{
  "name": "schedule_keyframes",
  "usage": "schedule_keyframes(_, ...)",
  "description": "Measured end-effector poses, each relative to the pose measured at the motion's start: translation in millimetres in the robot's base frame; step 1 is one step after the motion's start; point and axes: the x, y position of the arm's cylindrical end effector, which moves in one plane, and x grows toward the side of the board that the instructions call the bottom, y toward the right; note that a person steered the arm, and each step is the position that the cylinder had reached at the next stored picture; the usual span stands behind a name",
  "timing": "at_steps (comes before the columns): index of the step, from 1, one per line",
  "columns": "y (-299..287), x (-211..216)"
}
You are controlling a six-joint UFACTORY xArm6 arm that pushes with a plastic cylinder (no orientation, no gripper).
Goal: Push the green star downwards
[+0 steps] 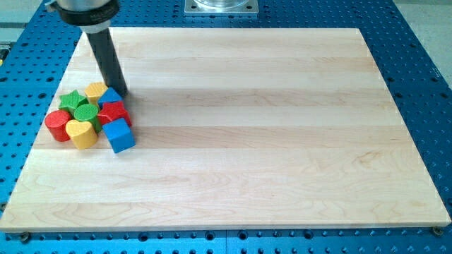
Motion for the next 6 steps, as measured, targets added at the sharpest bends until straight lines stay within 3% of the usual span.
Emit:
schedule_keyframes(2,-24,-26)
schedule_keyframes(3,-81,-33)
schedule_keyframes(6,-86,59)
